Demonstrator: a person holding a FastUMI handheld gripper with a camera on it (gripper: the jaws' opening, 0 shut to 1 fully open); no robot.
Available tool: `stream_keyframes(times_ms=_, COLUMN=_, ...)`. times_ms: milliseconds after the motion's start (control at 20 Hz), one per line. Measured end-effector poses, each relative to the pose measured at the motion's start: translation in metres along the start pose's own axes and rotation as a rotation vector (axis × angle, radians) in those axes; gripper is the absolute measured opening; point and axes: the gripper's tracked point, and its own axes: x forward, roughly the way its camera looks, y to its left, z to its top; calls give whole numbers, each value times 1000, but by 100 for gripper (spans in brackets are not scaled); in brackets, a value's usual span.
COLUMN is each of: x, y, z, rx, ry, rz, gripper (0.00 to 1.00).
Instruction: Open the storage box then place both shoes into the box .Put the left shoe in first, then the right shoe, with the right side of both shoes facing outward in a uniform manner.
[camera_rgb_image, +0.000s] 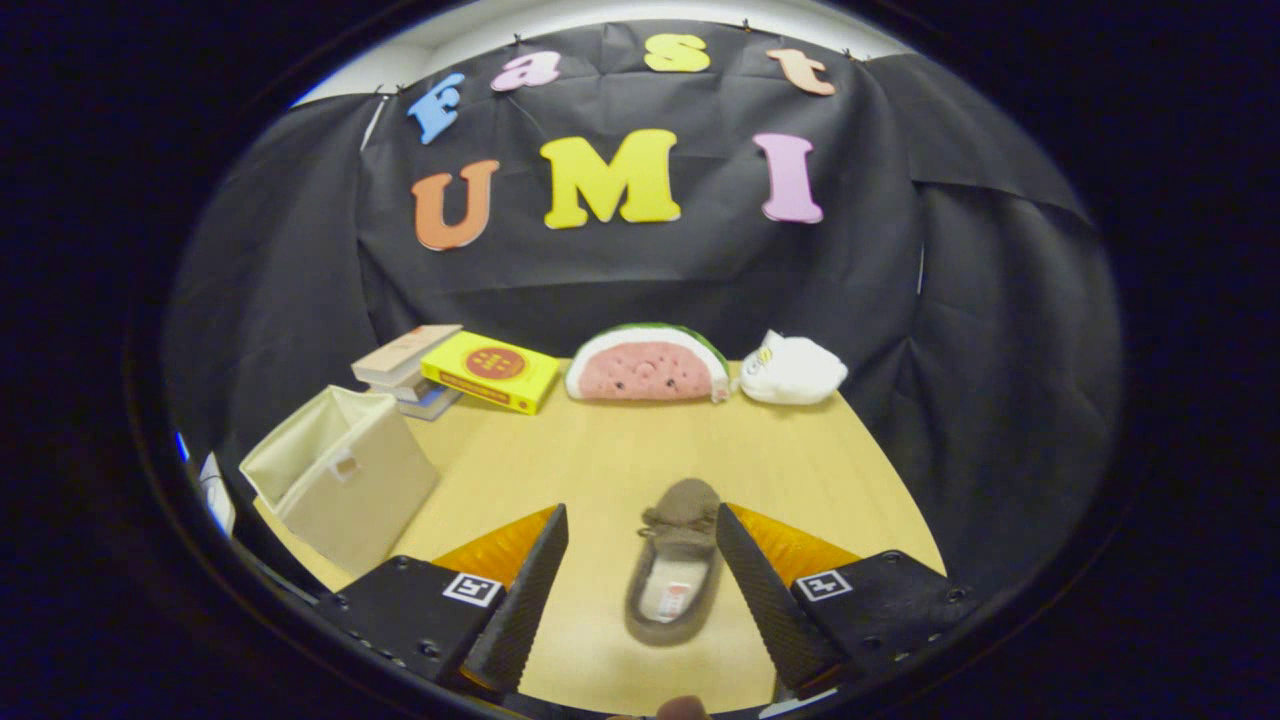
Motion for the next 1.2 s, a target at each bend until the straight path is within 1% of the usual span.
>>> stream_keyframes(times_ms=100, x=20, y=-22, z=-25, rx=6, ry=98, rz=-31, gripper=91)
stream_keyframes(times_ms=300, x=60, y=-44, z=-60, rx=25, ry=239, rz=-61, gripper=98)
stream_keyframes(times_ms=500, x=92, y=-53, z=-78, rx=73, ry=322, rz=-64, gripper=96)
stream_keyframes(times_ms=550, x=100, y=-54, z=-84, rx=83, ry=344, rz=-64, gripper=92)
stream_keyframes(times_ms=600, x=105, y=-53, z=-89, rx=102, ry=370, rz=-56, gripper=78)
stream_keyframes(times_ms=700, x=108, y=-40, z=-94, rx=186, ry=416, rz=6, gripper=49)
stream_keyframes(times_ms=750, x=109, y=-41, z=-93, rx=215, ry=411, rz=7, gripper=33)
stream_keyframes(times_ms=800, x=112, y=-41, z=-98, rx=203, ry=418, rz=15, gripper=17)
stream_keyframes(times_ms=850, x=110, y=-44, z=-97, rx=202, ry=403, rz=3, gripper=16)
stream_keyframes(times_ms=900, x=111, y=-46, z=-94, rx=206, ry=403, rz=3, gripper=1)
stream_keyframes(times_ms=950, x=107, y=-45, z=-94, rx=217, ry=407, rz=17, gripper=1)
stream_keyframes(times_ms=1050, x=109, y=-47, z=-92, rx=275, ry=395, rz=12, gripper=0)
stream_keyframes(times_ms=1200, x=103, y=-43, z=-91, rx=319, ry=393, rz=16, gripper=0)
